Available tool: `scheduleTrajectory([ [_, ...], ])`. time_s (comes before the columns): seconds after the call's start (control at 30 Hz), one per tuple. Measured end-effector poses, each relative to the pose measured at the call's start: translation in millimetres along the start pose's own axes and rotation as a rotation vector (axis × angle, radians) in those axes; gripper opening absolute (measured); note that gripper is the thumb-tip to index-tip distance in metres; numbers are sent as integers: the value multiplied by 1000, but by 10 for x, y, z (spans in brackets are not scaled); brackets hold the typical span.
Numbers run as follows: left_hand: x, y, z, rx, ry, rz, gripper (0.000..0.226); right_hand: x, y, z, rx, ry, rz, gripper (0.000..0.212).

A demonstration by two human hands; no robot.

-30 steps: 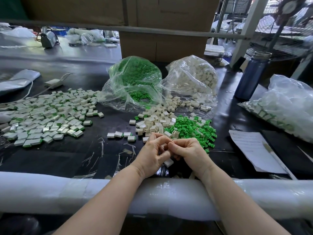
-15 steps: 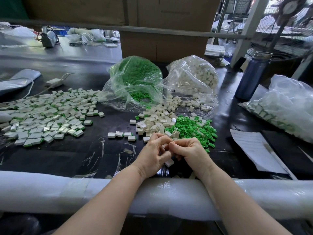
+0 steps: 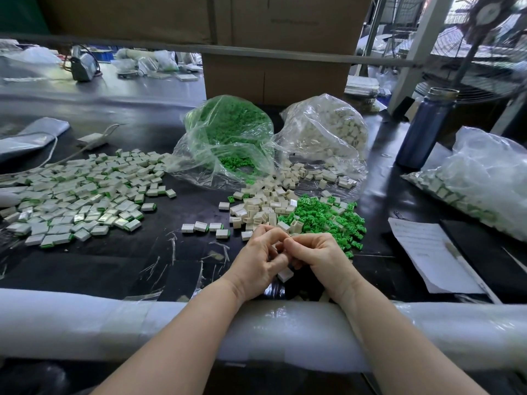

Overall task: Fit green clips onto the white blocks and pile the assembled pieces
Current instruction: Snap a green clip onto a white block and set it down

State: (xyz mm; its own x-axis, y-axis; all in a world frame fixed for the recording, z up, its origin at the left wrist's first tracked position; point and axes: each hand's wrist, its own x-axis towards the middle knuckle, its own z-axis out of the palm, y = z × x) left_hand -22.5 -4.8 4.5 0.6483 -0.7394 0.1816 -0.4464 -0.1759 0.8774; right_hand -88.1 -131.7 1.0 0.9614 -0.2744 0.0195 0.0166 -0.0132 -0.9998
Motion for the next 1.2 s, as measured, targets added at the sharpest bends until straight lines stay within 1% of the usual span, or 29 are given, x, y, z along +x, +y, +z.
scheduleTrajectory([
  [0.13,-1,-3,6,14,3,-3,16,2,-7,-5,-34,-5,-4,22],
  [0.37,5,-12,20,34,-8,-4,17,2,9,-18,9,-4,3,16],
  [0.83,1,-16,24,38,-10,-4,14,-3,2,-13,30,-12,-25,14],
  [1.03,6,-16,20,42,-7,1,16,-6,2,0,35,4,-20,20],
  [1.2,13,-27,3,-47,59,14,15,-2,-24,39,4,32,-33,34],
])
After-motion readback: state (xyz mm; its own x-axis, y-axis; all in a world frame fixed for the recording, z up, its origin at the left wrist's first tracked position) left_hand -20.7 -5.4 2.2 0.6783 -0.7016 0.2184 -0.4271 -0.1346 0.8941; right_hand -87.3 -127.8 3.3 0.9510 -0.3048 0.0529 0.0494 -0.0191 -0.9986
